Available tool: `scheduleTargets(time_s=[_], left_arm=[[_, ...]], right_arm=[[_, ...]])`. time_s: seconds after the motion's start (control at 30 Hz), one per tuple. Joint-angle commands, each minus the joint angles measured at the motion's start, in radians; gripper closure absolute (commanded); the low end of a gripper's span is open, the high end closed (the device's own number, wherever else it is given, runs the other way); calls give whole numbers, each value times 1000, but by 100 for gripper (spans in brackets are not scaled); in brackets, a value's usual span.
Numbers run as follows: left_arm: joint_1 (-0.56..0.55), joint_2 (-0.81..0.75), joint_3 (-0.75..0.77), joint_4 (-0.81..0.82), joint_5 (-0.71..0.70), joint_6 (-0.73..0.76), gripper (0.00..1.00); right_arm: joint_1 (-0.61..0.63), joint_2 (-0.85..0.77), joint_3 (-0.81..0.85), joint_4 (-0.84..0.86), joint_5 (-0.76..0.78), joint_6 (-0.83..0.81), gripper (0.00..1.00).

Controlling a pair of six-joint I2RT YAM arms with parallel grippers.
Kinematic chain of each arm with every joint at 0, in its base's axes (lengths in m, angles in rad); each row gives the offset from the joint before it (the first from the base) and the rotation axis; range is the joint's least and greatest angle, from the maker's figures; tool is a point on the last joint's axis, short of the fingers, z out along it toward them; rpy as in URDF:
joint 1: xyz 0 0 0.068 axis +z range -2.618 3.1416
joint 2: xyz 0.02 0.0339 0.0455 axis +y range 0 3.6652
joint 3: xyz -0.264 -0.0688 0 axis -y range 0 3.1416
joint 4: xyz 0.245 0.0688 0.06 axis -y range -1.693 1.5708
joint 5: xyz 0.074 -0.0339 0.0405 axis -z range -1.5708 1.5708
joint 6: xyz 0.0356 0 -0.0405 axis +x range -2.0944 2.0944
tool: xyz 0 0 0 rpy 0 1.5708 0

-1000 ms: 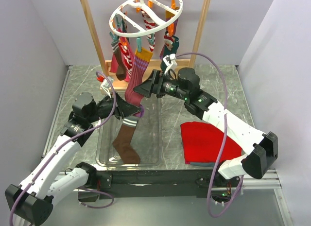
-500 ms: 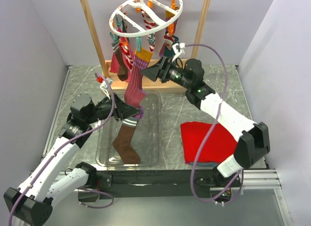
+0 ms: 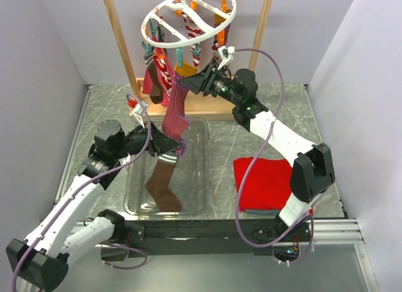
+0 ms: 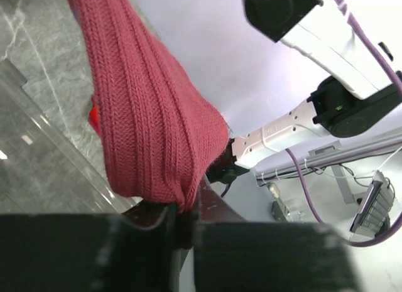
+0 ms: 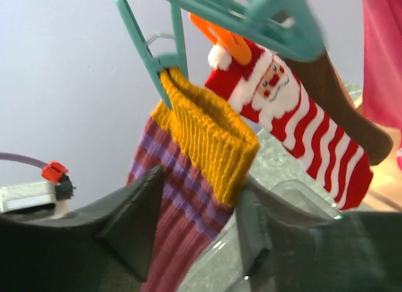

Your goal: Remove the socks clipped to the hanger

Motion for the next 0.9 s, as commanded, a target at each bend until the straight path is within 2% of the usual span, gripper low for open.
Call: scheduleTargets(time_s=[0.0, 0.03, 0.07, 0.13, 0.17, 0.33, 0.5, 0.67, 0.73, 0.87], left_arm=[[-1, 10, 28, -56, -22, 44, 80], [-1, 12, 31, -80, -41, 64, 72], [-1, 13, 37, -111, -99, 80, 51], [-1, 12, 72, -212, -168, 140, 33], [0, 6, 91, -250, -252, 157, 30], [2, -5, 238, -306, -364, 211, 17], [5, 70, 351, -208, -378, 243, 16], [28, 212, 405, 6, -371, 281, 27], [54, 254, 427, 77, -314, 271, 29], [178, 370, 473, 220, -167, 200, 31]], right_arm=[[-12, 14, 87, 69, -26, -4, 70], [-12, 27, 100, 47, -32, -7, 79], [-15, 37, 131, 35, -50, -10, 93], [-14, 50, 153, 4, -65, -21, 100], [-12, 51, 157, 1, -73, -21, 100], [-14, 20, 151, -71, -47, -64, 100], [-14, 17, 156, -95, -75, -66, 100], [-14, 9, 153, -114, -93, -75, 100], [-14, 3, 151, -125, -93, -78, 100], [-12, -5, 147, -129, -114, -83, 100]])
